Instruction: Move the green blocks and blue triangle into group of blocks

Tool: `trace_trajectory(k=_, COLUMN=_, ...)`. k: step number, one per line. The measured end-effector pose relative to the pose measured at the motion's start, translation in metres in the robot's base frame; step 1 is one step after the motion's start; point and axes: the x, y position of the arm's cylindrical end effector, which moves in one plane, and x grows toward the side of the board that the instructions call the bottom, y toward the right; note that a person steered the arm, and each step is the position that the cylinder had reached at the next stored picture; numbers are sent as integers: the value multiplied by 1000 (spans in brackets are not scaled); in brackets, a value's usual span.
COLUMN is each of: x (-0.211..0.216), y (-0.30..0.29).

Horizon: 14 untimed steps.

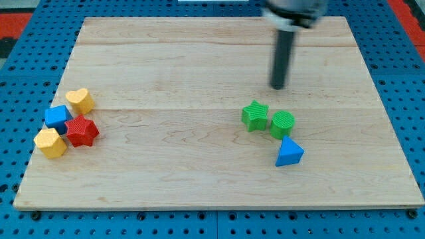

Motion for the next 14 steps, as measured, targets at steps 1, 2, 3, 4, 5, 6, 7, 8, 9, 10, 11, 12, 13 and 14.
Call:
trace_trajectory(k=1, x=65, y=58)
trace_trajectory(k=2, x=78, y=-34)
trace_trajectory(k=3, x=64, y=-162)
trace_trajectory(k=4, x=58, y=-228)
trace_trajectory(k=5, x=36, y=-182)
trace_trajectory(k=6, x=-7, y=-259)
trace_trajectory(k=7, x=35, y=-315)
trace_trajectory(k=8, x=39, y=-269)
trace_trajectory(k=9, x=54, y=-136)
trace_trajectory(k=10, x=94, y=-25)
trace_trajectory(k=11, x=137, y=-91)
trace_trajectory(k=12, x=139, y=-185)
trace_trajectory(k=13, x=137, y=-112)
trace_trajectory(k=14, x=93, y=-125)
